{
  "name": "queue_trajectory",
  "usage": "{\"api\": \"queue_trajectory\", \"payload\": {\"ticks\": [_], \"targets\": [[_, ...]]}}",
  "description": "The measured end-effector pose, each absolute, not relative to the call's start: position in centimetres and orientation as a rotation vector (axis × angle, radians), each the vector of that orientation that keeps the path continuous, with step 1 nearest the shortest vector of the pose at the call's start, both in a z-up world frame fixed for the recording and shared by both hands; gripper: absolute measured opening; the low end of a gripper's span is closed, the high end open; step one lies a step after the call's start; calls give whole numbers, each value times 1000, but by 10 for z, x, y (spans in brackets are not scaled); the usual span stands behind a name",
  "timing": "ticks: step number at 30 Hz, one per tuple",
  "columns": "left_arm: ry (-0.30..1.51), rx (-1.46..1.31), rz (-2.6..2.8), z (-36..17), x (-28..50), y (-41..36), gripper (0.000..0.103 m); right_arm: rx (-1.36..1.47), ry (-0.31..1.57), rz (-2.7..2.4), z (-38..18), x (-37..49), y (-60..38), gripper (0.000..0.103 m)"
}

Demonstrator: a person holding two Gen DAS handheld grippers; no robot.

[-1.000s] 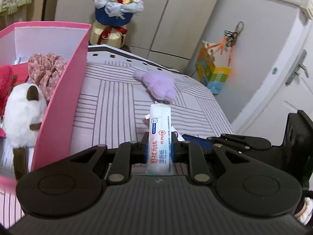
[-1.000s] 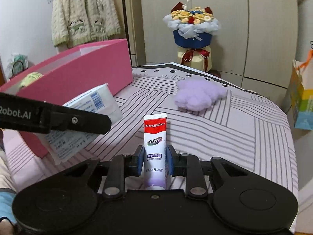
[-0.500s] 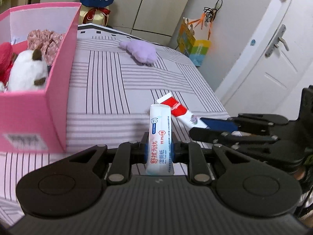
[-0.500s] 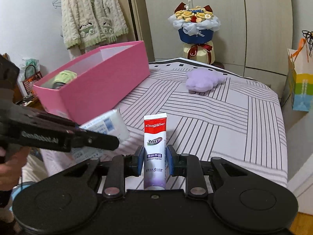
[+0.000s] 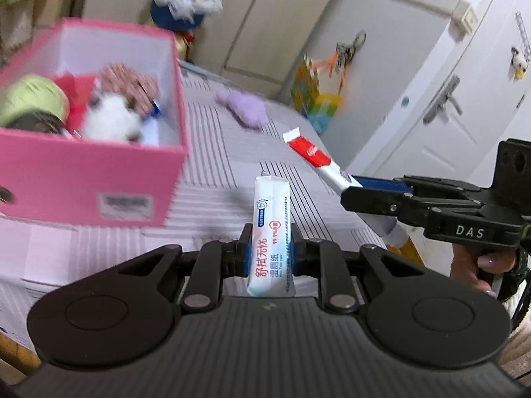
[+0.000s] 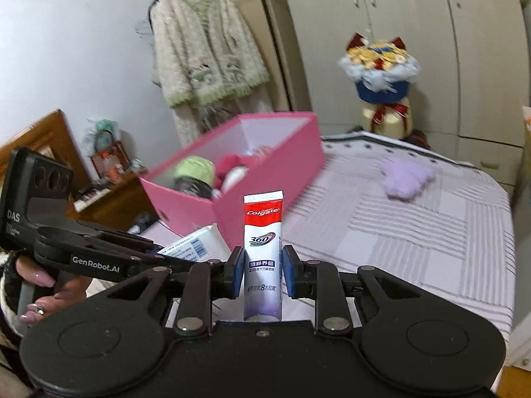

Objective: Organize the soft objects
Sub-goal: 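Carry the white tube with the left gripper over the box while the right gripper carries the Colgate tube, then open the left gripper to drop the white tube while the right gripper releases the Colgate tube into the box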

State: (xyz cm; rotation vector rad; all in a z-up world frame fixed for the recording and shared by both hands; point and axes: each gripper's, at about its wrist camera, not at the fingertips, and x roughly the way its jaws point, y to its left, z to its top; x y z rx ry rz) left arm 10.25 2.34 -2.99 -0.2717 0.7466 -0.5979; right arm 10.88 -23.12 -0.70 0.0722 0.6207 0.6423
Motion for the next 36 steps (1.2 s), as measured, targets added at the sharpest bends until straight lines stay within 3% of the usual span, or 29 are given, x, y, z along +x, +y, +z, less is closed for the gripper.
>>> {"api": "queue_trajectory", "payload": {"ticks": [12,19,30,36], "targets": [[606,-222,-463,20,125,81,19,62,518,765,23,148,-157,28],[578,-230,-404,33,177,105,19,105,533,767,26,205,-129,28],[779,-235,-294,7,299,110,19,-56,622,699,2,302,-74,28],[843,-215,-262,-8,328,108,19,-55,697,675,-13,333,-66,28]]}}
